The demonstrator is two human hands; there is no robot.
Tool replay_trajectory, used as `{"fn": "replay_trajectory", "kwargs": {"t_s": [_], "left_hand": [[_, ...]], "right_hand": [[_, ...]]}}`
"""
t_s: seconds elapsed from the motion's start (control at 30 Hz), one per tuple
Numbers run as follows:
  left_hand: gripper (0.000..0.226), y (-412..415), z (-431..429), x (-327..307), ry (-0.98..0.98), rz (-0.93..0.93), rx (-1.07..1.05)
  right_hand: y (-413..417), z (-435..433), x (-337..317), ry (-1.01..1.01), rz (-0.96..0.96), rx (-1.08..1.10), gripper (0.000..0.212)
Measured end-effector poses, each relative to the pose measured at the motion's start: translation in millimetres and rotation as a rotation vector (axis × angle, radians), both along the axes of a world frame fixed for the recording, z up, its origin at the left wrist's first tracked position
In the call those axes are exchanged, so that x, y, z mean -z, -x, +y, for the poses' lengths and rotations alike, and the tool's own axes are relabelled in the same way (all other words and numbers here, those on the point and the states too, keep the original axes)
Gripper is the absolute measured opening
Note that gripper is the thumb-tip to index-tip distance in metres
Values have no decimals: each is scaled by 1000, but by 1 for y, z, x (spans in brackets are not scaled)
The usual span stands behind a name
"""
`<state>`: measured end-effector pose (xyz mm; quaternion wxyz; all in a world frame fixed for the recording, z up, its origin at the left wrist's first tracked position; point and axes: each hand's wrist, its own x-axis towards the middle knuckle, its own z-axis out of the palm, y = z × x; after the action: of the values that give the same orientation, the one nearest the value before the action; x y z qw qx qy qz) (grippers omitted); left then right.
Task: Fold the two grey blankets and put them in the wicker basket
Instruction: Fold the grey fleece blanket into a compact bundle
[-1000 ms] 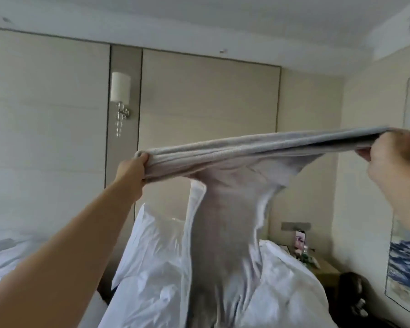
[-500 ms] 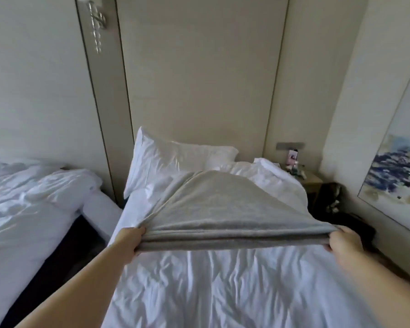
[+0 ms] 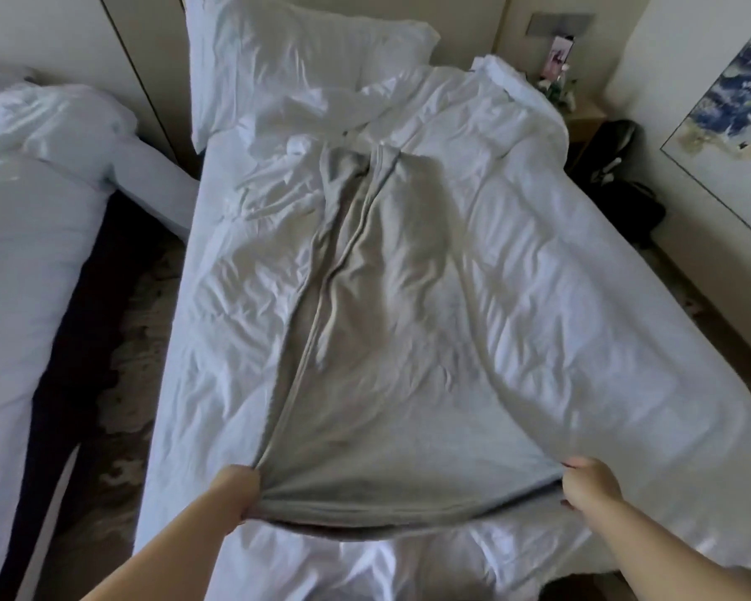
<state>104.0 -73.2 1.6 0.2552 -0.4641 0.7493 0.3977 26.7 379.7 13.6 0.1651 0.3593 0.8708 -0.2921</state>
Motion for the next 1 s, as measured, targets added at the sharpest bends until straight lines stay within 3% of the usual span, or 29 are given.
{"fn": "replay_trajectory", "kwargs": {"t_s": [0.17,0.3,0.37,0.5,0.6,0.8,1.0], "left_hand": [[21,-25,4,0,-51,-47,25],[32,-37,9,-21,34,34,143],[17,-49,12,-31,70,44,185],[31,-89,22,-47,151,102,228],[34,-133,38,-48,207,91,249],[35,-243,91,-18,249,-32,301],[27,-334,137,26,273,-67,305]], "right_hand": [[-45,-9,-16,-118,48,-317,46],[-68,-6,-30,-171,155,-531,51],[-73,5,-35,-184,111,-563,48],[-85,29,-44,-245,-28,-664,48],[-112,48,-43,-185,-102,-671,46],[-200,104,-21,-44,-286,-858,42],[-278,153,28,-55,-411,-924,50]]}}
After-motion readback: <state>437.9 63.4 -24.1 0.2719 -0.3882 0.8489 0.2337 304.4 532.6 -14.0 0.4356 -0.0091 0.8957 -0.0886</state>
